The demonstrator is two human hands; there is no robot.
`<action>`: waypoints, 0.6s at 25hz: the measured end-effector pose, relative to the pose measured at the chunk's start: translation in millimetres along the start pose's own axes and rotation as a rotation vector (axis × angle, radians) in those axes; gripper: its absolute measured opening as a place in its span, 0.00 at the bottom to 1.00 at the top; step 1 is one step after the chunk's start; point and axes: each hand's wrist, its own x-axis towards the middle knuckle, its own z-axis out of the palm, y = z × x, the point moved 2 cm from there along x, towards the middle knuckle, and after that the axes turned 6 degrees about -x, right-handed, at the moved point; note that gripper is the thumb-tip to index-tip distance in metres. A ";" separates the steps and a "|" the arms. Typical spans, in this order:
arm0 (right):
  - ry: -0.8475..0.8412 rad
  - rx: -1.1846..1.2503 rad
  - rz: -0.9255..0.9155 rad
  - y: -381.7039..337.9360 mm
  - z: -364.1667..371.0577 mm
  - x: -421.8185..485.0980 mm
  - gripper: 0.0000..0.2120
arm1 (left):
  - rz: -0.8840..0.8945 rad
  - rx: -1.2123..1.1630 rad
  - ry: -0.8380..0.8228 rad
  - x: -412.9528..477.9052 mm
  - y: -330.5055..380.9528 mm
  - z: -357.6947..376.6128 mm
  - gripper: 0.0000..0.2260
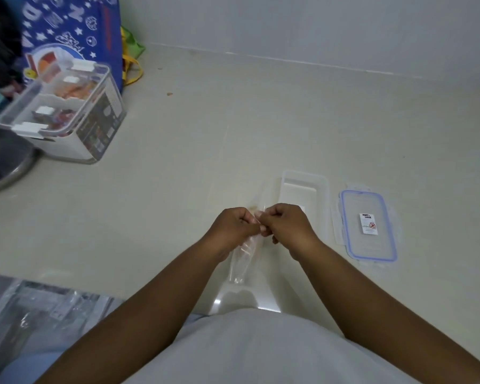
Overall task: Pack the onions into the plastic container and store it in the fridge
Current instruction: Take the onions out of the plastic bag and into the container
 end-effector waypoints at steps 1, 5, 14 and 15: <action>-0.007 0.031 0.012 3.3 -0.3 1.7 0.12 | -0.018 -0.042 -0.001 -2.3 -0.8 1.2 0.12; -0.036 0.032 0.049 16.7 -6.3 4.9 0.06 | -0.117 -0.167 0.107 -7.5 -3.7 2.9 0.11; 0.050 -0.156 -0.050 7.0 -12.6 7.0 0.03 | 0.090 0.325 0.381 -1.7 16.2 -0.9 0.08; 0.070 -0.174 -0.054 8.3 -17.2 8.0 0.04 | 0.091 0.296 0.432 -0.6 17.7 -10.2 0.08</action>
